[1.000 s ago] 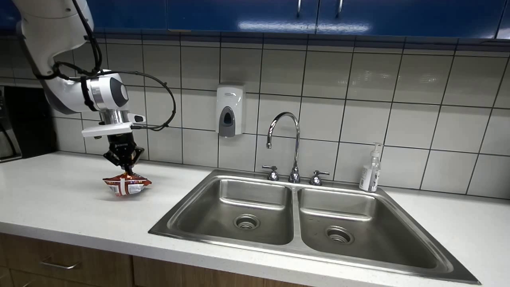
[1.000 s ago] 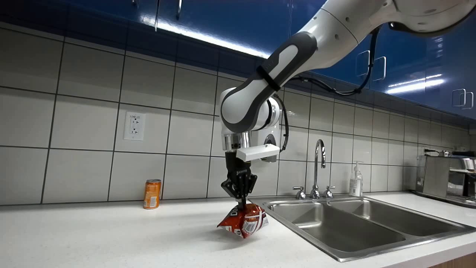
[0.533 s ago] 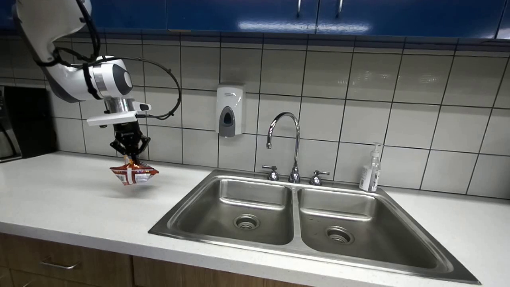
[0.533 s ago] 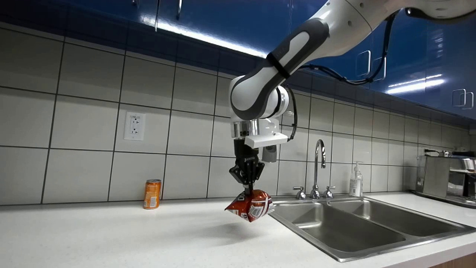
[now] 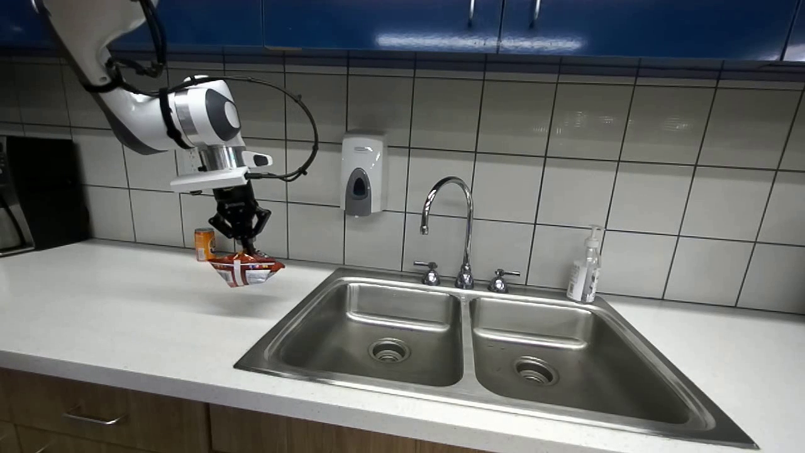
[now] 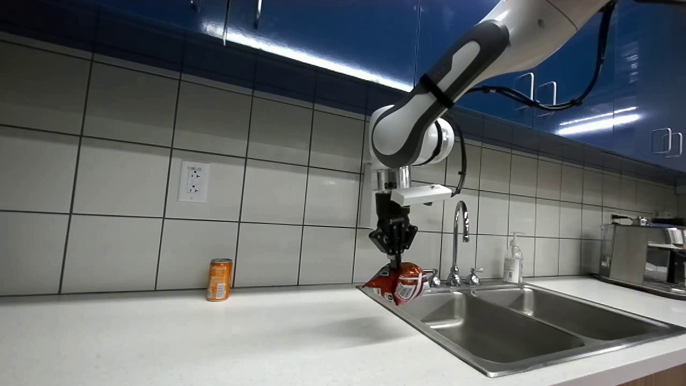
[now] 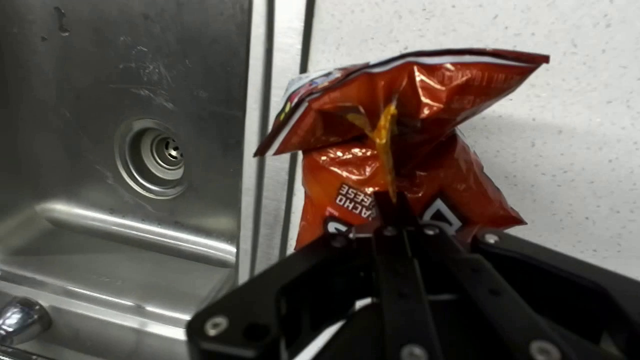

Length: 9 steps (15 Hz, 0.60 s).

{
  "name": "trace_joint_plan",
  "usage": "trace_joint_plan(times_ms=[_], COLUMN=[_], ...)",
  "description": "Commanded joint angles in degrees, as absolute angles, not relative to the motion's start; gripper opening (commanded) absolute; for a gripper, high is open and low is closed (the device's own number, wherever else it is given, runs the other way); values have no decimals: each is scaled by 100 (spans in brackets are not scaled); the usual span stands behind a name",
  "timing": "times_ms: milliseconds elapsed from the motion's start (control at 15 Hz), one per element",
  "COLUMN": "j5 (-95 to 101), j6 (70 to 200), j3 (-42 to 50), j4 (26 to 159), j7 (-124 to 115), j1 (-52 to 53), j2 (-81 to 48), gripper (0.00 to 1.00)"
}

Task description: Put the orange packet in the left sink

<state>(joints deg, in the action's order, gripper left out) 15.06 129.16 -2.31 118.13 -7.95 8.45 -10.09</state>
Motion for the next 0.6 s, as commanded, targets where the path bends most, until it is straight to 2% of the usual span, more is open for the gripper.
trace_joint_plan(times_ms=[0,533], j5=[1531,1445], j6=[13209,13761], j3=[-90,333], j4=[12197,12107], j7=[-518,238], j1=[520,-92], j2=[-724,-1152], gripper=[0,0])
